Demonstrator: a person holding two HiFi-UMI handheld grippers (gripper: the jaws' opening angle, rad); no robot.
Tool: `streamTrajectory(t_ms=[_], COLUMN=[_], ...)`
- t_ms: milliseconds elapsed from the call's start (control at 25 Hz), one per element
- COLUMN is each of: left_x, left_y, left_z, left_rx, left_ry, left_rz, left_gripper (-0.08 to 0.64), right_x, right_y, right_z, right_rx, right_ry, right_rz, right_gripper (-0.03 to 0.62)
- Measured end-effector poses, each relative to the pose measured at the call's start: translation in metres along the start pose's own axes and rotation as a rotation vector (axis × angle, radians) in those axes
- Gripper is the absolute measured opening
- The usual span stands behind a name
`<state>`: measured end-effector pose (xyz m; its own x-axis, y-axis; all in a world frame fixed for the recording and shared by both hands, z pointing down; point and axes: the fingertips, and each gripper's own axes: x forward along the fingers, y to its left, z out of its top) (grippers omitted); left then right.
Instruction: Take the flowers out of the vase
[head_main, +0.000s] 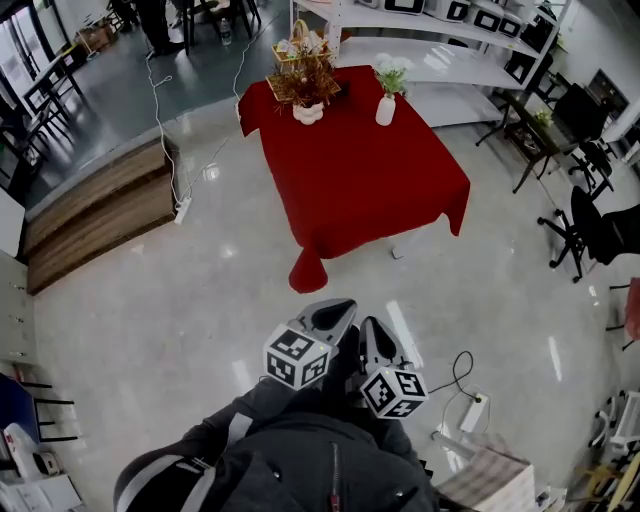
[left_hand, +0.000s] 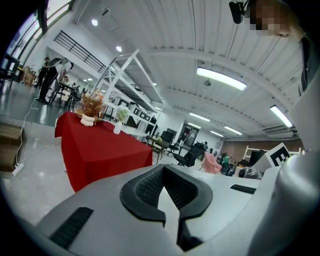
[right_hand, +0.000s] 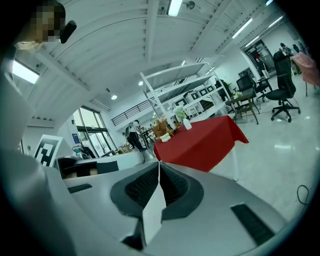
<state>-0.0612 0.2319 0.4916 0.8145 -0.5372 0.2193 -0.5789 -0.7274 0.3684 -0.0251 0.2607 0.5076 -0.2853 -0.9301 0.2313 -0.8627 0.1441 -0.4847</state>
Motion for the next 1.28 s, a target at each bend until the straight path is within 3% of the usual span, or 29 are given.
streamTrajectory(t_ms=[640,1280], left_x=[0.099,0.164], left_y=[0.057,0.103], left_z=[0.052,0.082], left_rx=[-0.018,-0.04], left_ry=[-0.035,-0.052], left_rz=[0.057,0.117], left_gripper=[0.008,0.008], right_x=[0.101,0.168], right_y=[-0.05,-0.089], right_z=[0.073,0.107], right_rx=[-0.045,-0.051], right_ry=[0.019,0.059], right_rz=[0.063,0.095], right_gripper=[0.013,0.013])
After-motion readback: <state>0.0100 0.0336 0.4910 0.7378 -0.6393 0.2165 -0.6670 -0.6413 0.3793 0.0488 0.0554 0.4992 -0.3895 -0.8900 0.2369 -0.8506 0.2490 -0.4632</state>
